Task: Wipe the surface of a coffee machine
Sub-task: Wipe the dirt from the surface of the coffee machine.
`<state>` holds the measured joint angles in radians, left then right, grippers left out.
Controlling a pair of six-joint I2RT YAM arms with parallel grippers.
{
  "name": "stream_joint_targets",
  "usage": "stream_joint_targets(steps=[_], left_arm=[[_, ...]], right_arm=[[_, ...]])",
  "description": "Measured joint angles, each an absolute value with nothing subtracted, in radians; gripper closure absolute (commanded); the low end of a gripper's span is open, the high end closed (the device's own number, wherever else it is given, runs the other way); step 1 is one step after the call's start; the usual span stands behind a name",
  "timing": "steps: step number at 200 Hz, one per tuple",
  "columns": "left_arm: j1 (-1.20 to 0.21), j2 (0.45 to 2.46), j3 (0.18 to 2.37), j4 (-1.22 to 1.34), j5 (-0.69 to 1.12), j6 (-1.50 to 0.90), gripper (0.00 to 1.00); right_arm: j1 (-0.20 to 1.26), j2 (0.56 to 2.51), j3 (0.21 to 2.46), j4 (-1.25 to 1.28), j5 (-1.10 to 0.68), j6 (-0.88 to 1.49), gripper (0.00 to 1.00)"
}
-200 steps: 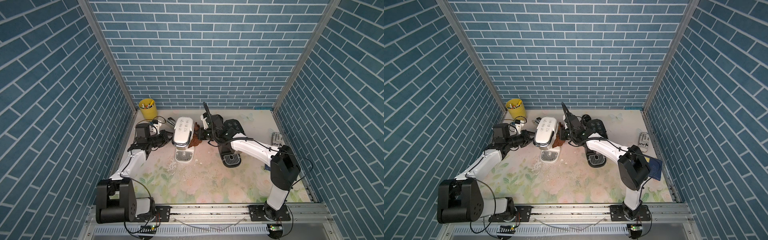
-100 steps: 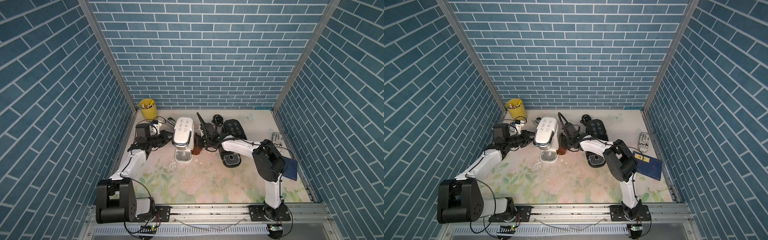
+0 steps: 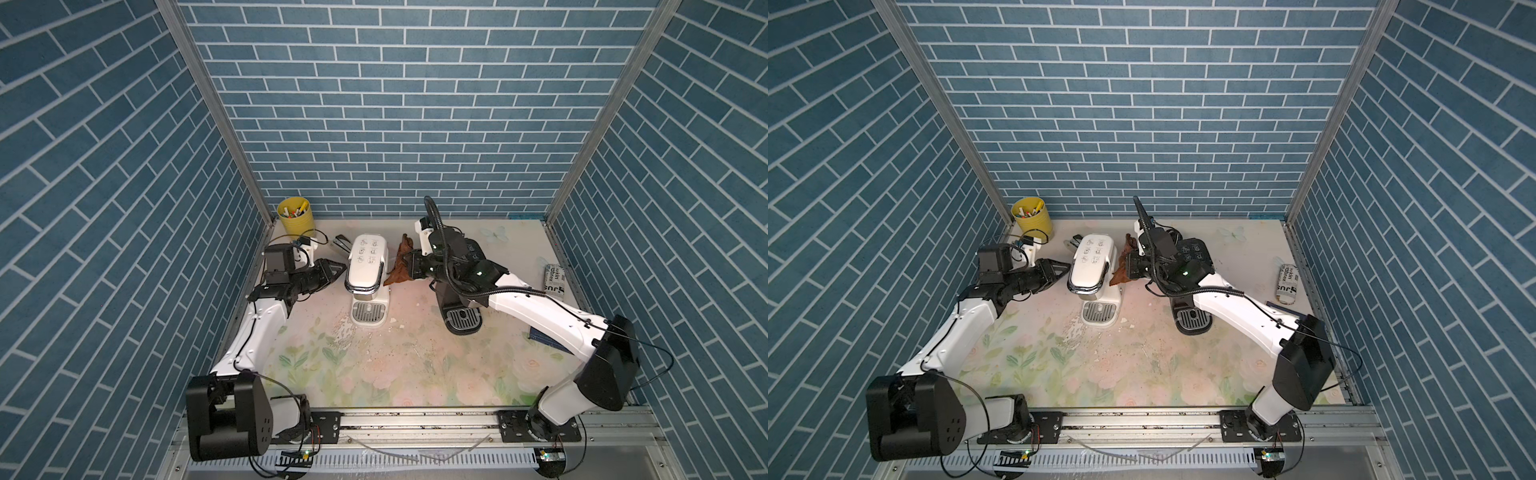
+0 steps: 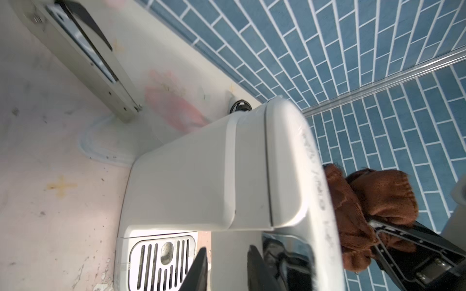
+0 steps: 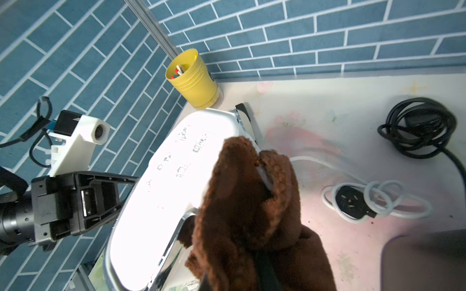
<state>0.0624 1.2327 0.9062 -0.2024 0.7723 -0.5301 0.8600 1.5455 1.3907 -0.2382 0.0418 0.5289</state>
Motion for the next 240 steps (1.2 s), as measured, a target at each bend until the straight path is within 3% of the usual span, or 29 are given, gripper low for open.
stream_joint_targets(steps=[37,60,96,163,240], left_arm=[[0.066,1.081,0.931,-0.213,0.705,-0.482,0.49],[0.066,0.998,0.927,-0.176,0.681,-0.473,0.49],[0.073,1.051,0.924,-0.178,0.63,-0.455,0.49],[0.148,1.081,0.871,-0.202,0.62,-0.464,0.49],[0.18,1.112,0.854,-0.157,0.674,-0.516,0.49]], right_arm=[[0.859,1.483,1.398,-0.259,-0.069,0.389,1.0],[0.897,1.474,1.43,-0.268,-0.179,0.276,1.0],[1.057,1.559,1.571,-0.3,-0.238,0.057,1.0],[1.151,1.796,1.605,-0.414,-0.1,-0.115,1.0],[1.2,1.802,1.625,-0.471,0.06,-0.187,1.0]])
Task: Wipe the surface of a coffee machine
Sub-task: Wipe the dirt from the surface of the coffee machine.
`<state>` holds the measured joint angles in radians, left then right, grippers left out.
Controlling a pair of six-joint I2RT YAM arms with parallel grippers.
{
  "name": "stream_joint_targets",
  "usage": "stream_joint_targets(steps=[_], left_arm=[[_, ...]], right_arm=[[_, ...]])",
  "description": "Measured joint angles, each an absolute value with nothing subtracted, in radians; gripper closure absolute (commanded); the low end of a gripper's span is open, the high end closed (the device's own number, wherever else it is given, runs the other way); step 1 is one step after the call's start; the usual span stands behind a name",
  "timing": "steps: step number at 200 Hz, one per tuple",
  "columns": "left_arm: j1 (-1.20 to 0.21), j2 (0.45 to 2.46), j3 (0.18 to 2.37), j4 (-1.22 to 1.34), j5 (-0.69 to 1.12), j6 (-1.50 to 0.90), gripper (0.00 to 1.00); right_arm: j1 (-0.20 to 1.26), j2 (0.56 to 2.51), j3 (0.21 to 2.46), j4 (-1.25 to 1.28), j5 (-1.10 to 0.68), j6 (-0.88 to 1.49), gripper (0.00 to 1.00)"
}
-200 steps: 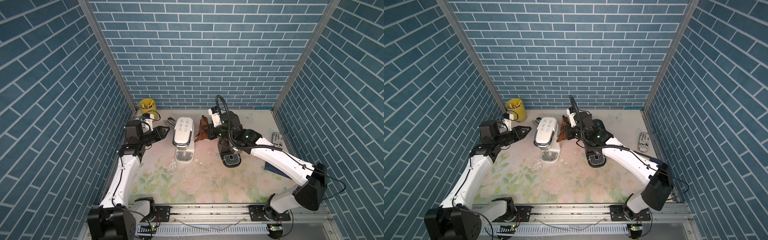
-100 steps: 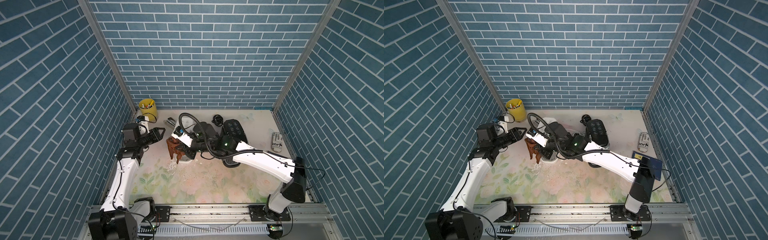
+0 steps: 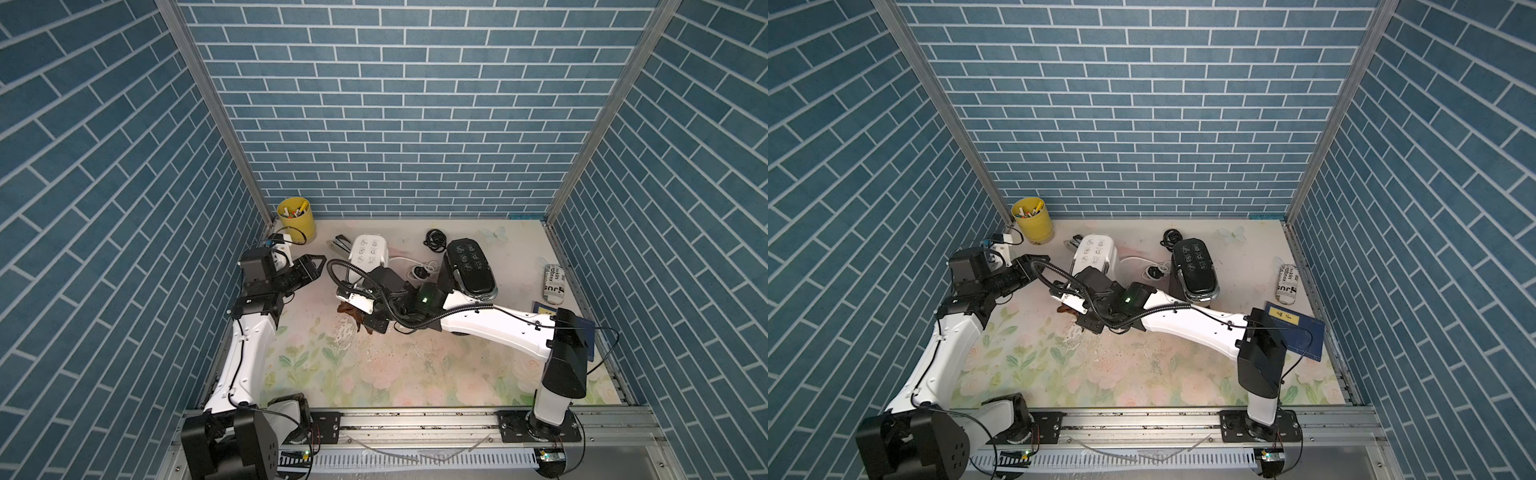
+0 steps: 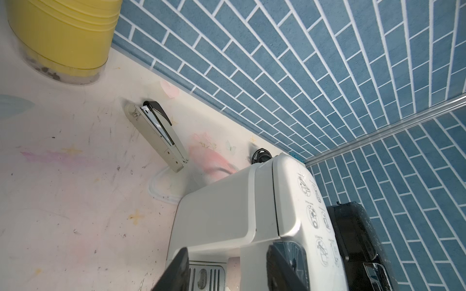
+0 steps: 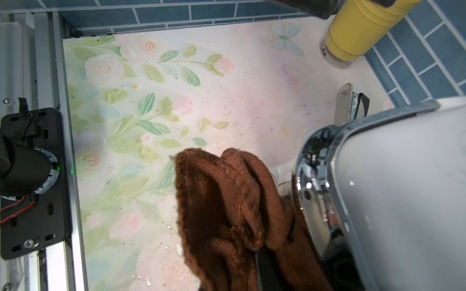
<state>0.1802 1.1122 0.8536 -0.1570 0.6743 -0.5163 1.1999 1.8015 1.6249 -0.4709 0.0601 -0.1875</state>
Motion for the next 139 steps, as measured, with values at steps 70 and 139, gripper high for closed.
stream_joint_targets(steps=[70,139], left_arm=[[0.185,1.112,0.847,-0.133,0.698,-0.535,0.5],[0.185,1.113,0.835,-0.104,0.722,-0.549,0.5]], right_arm=[[1.207,1.81,1.66,-0.432,0.079,-0.199,1.0],[1.21,1.827,1.658,-0.456,0.098,-0.187,1.0]])
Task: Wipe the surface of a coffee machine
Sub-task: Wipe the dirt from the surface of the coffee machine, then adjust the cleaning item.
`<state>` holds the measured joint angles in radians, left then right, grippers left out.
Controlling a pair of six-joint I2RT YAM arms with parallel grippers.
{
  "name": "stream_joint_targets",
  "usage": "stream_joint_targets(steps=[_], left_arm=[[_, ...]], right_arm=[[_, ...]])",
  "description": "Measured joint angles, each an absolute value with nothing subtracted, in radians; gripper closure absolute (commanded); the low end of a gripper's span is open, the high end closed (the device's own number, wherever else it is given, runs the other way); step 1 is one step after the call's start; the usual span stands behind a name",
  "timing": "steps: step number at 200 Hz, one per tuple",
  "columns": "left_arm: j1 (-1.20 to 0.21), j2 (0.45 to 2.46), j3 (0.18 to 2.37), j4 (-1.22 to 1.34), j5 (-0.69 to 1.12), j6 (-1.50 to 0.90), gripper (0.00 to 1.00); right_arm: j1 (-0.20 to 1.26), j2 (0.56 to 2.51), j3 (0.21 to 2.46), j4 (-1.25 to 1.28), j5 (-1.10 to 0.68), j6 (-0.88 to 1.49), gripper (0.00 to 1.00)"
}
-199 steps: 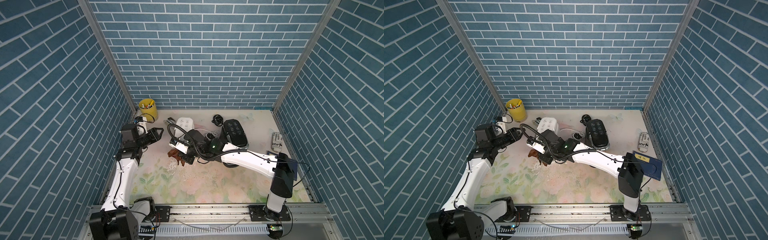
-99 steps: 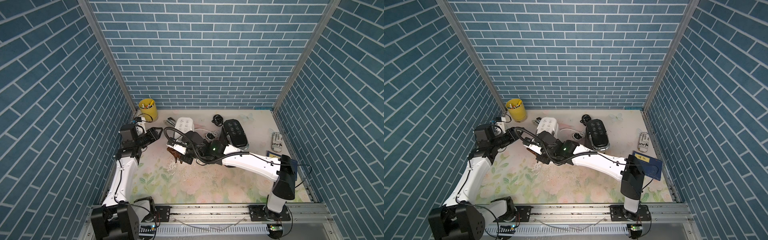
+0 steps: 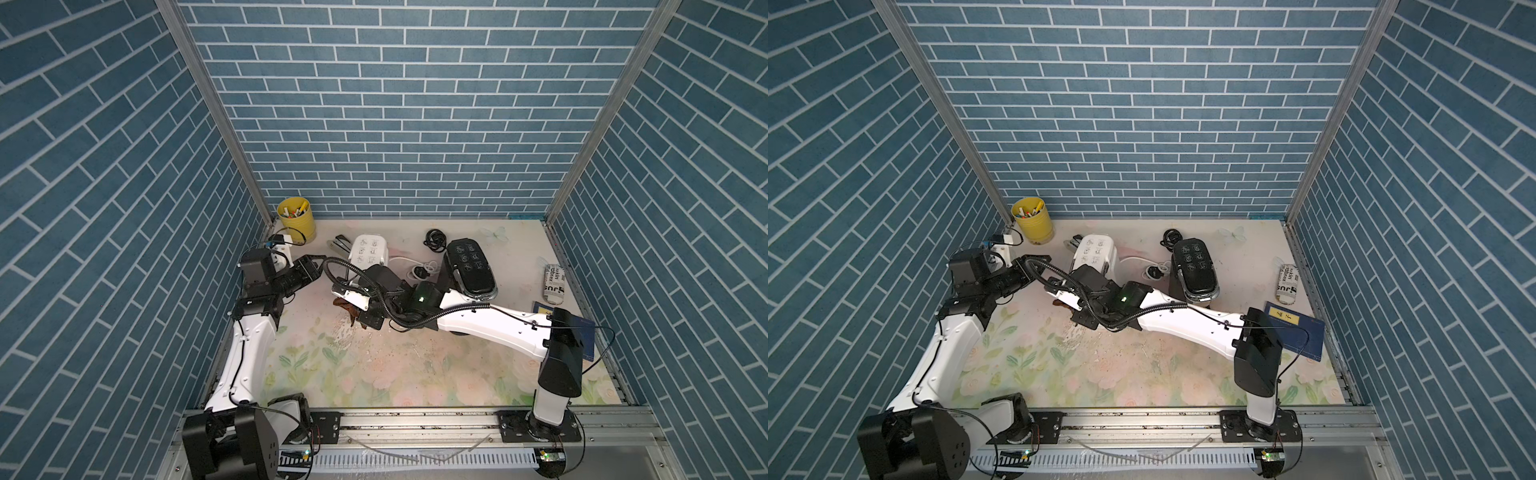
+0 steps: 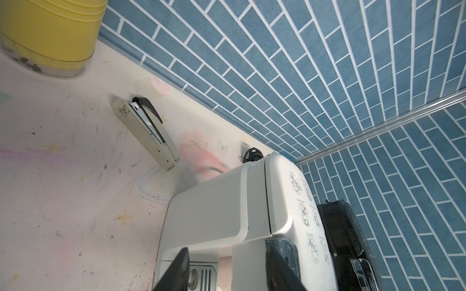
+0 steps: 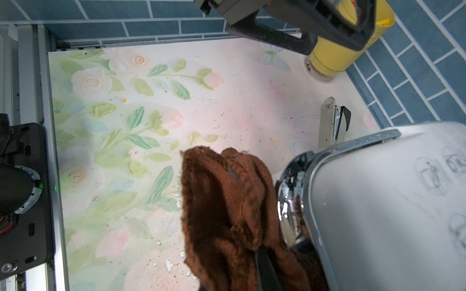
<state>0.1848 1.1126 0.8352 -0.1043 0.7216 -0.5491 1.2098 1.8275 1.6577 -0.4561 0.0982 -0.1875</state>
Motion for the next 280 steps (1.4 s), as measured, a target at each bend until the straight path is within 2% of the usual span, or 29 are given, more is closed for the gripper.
stream_joint_targets(steps=[33,60,69,91,103,117,138,156,184,208,221,268,280], left_arm=[[0.186,1.094,0.833,-0.045,0.755,-0.569,0.49],[0.186,1.05,0.807,0.134,0.838,-0.651,0.47],[0.184,1.044,0.789,0.247,0.878,-0.711,0.42],[0.171,1.053,0.717,0.615,0.954,-0.899,0.22],[0.156,1.074,0.683,0.825,0.983,-1.015,0.19],[0.125,1.105,0.673,1.016,1.015,-1.125,0.19],[0.036,1.133,0.693,1.172,1.068,-1.212,0.17],[-0.044,1.14,0.71,1.252,1.101,-1.25,0.12],[-0.14,1.135,0.723,1.288,1.137,-1.242,0.12],[-0.172,1.113,0.723,1.224,1.164,-1.189,0.19],[-0.187,1.095,0.723,1.171,1.176,-1.141,0.28],[-0.233,1.062,0.724,1.04,1.211,-1.019,0.9],[-0.233,1.063,0.723,1.038,1.208,-1.022,1.0]], right_arm=[[1.217,1.773,1.657,-0.479,0.055,-0.187,1.0],[1.217,1.6,1.597,-0.387,0.012,-0.179,1.0],[1.213,1.528,1.569,-0.346,0.012,-0.171,1.0],[1.174,1.374,1.51,-0.242,-0.025,-0.126,1.0],[1.113,1.322,1.487,-0.199,-0.081,-0.073,1.0],[1.03,1.292,1.459,-0.146,-0.16,-0.003,1.0],[0.94,1.283,1.406,-0.085,-0.26,0.099,1.0],[0.929,1.3,1.396,-0.076,-0.337,0.152,1.0],[0.929,1.318,1.396,-0.043,-0.434,0.205,1.0],[0.929,1.328,1.396,-0.012,-0.485,0.233,1.0],[0.929,1.335,1.396,0.002,-0.503,0.246,1.0],[0.926,1.374,1.396,0.041,-0.551,0.283,1.0],[0.922,1.375,1.396,0.045,-0.55,0.285,1.0]])
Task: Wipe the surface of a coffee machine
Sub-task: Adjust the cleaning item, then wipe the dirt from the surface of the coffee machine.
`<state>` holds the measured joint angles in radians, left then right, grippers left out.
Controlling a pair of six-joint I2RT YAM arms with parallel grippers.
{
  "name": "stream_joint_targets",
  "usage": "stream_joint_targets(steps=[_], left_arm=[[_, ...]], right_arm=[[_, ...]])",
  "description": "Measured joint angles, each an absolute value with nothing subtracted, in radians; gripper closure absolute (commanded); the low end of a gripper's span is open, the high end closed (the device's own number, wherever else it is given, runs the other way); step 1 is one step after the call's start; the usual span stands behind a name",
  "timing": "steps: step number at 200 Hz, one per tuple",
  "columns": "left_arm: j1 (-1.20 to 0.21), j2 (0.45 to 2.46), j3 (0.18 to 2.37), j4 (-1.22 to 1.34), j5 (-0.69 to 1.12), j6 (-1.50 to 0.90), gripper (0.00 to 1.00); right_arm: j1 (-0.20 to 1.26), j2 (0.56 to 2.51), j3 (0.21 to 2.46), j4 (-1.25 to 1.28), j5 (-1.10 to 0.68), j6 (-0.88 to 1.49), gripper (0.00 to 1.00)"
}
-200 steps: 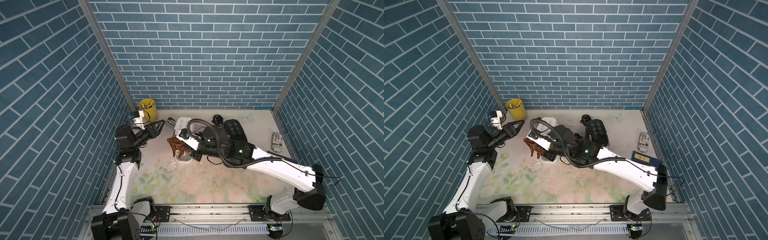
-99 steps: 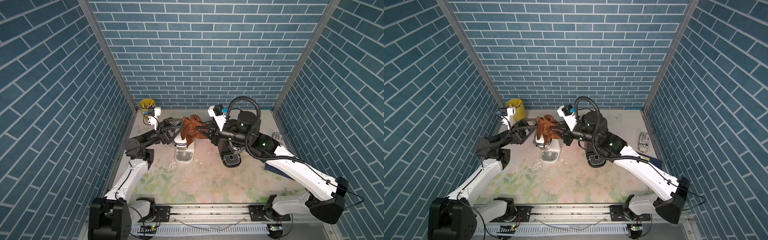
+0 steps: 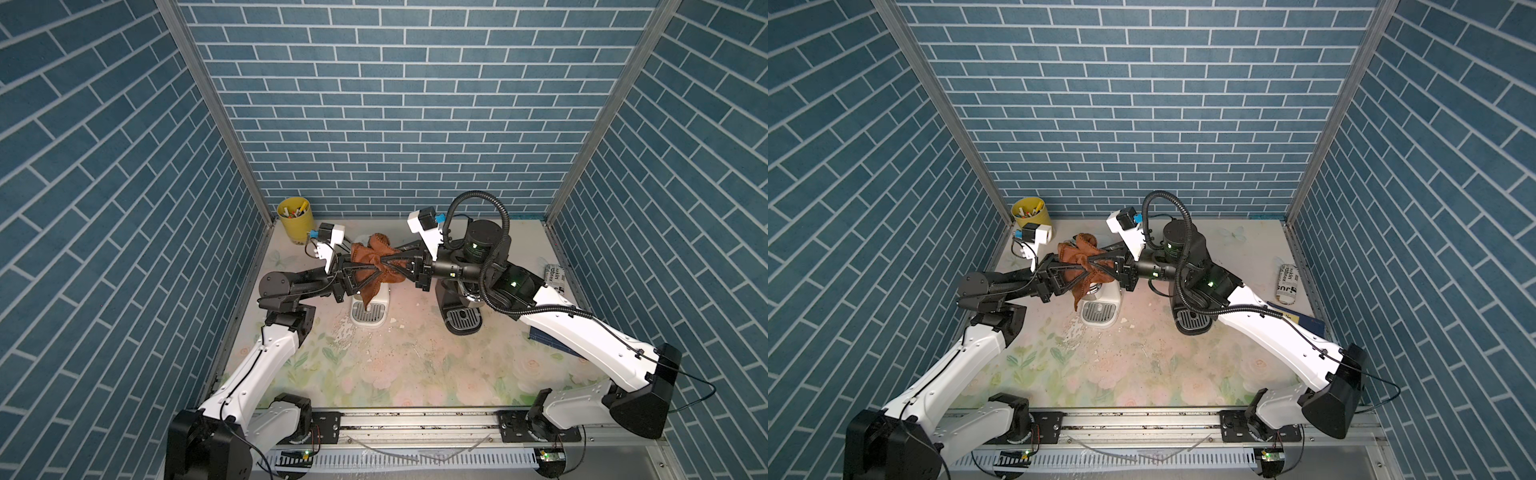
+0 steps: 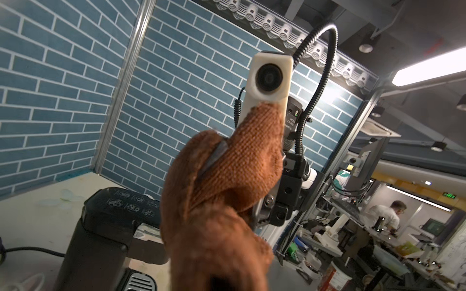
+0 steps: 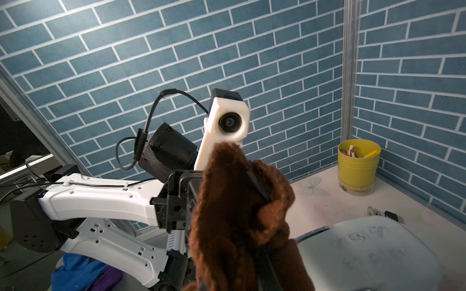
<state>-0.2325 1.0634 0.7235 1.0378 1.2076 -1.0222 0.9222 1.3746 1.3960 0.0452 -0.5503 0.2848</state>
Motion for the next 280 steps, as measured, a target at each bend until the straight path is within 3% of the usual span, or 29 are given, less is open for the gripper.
stream_joint_targets(steps=[15,31,40,64,102,144,192,241,280], left_arm=[[-0.232,1.066,0.723,1.056,1.205,-1.034,1.0],[-0.229,1.069,0.723,1.062,1.196,-1.043,1.0],[-0.223,1.069,0.723,1.05,1.187,-1.039,1.0],[-0.145,1.023,0.723,0.871,1.113,-0.956,1.0],[-0.023,0.941,0.847,0.191,0.753,-0.646,1.0],[-0.015,1.188,1.048,-0.227,0.501,-0.455,1.0],[-0.012,1.373,1.015,-0.26,0.51,-0.451,1.0],[-0.012,1.32,0.847,-0.106,0.564,-0.451,1.0],[-0.012,1.317,0.903,-0.115,0.601,-0.398,1.0]], right_arm=[[0.922,1.375,1.396,0.052,-0.546,0.289,0.97],[0.925,1.375,1.396,0.052,-0.52,0.292,0.63],[0.926,1.375,1.397,0.044,-0.482,0.299,0.49],[0.933,1.398,1.434,-0.049,-0.335,0.299,0.38],[0.931,1.561,1.679,-0.297,-0.066,0.299,0.35],[0.928,1.861,2.035,-0.572,0.059,0.287,0.35],[0.942,2.107,2.238,-0.786,0.112,0.287,0.37],[0.973,2.117,2.268,-0.818,0.138,0.26,0.38],[0.975,2.117,2.266,-0.817,0.139,0.256,0.39]])
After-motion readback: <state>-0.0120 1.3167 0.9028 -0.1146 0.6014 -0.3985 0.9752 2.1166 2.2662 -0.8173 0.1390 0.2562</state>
